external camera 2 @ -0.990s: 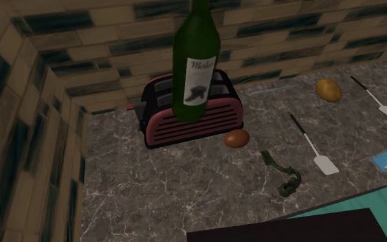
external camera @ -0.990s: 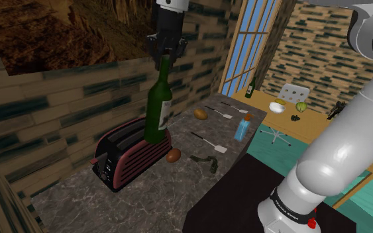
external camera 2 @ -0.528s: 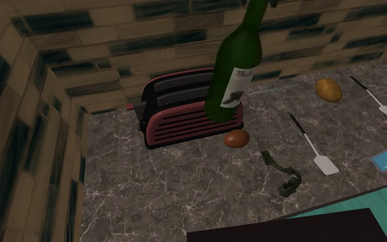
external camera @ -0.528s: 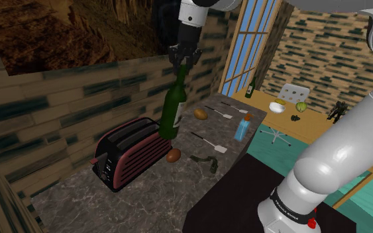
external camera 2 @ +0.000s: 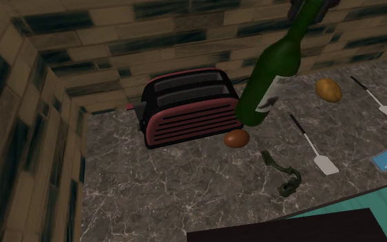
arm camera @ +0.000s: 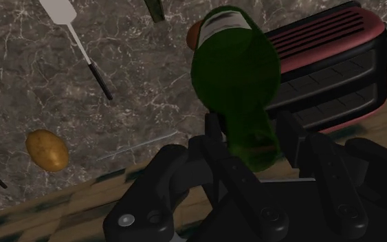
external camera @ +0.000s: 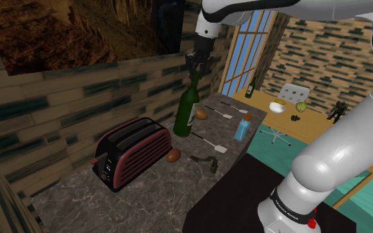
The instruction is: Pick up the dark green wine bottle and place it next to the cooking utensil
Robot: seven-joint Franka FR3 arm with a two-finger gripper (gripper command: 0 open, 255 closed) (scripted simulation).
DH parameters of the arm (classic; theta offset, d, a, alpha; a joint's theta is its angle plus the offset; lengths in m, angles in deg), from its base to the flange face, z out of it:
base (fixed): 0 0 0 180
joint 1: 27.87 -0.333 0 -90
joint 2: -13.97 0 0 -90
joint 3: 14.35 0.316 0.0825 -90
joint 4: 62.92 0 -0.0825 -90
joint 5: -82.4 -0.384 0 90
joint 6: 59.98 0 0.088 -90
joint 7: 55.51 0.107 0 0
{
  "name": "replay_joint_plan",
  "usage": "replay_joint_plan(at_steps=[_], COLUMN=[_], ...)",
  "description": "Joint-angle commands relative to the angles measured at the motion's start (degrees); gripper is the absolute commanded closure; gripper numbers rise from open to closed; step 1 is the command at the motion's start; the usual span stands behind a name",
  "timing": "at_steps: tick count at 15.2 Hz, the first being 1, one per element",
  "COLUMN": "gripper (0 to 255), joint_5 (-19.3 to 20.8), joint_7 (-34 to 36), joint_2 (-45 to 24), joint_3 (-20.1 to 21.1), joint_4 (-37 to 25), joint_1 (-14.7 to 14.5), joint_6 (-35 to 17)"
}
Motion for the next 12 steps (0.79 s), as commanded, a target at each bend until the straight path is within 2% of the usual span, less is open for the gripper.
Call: replay_joint_plan(at_steps=[1, 12], gripper=[255, 255], joint_5=[0.1, 0.8], joint_7=[-2.9, -16.6], joint_2=[0.0, -6.2], joint_3=[-1.6, -9.3], joint_4=[1.2, 1.3], joint_1=[1.1, 7.2], joint_6=[-1.2, -6.8])
